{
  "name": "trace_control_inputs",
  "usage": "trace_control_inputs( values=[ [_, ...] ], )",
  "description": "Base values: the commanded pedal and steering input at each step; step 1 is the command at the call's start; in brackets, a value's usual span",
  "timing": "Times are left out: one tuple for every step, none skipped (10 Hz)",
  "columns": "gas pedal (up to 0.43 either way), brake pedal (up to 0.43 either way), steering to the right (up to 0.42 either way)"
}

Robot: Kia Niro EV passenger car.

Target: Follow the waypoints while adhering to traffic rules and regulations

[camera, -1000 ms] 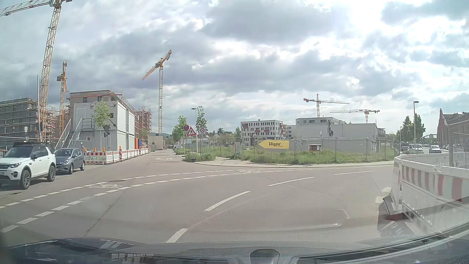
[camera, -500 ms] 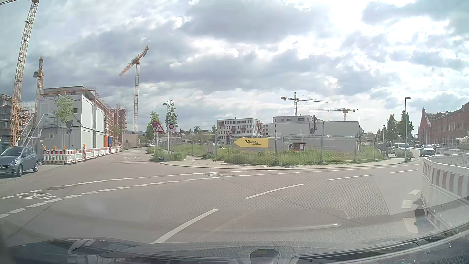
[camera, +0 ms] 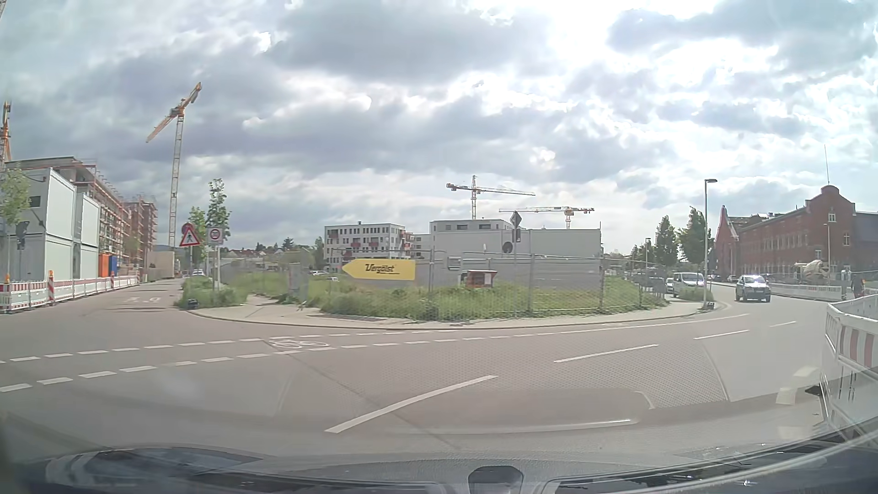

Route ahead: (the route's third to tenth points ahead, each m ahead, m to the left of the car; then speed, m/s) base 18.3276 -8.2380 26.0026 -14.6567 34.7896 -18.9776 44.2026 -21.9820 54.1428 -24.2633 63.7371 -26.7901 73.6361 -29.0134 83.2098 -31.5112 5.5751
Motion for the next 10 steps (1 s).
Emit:
trace_control_inputs(
  values=[
    [0.047, 0.0, 0.314],
    [0.047, 0.0, 0.324],
    [0.059, 0.0, 0.333],
    [0.059, 0.0, 0.341],
    [0.059, 0.0, 0.347],
    [0.059, 0.0, 0.357],
    [0.067, 0.0, 0.363],
    [0.067, 0.0, 0.365],
    [0.067, 0.0, 0.365],
    [0.067, 0.0, 0.364]
  ],
)
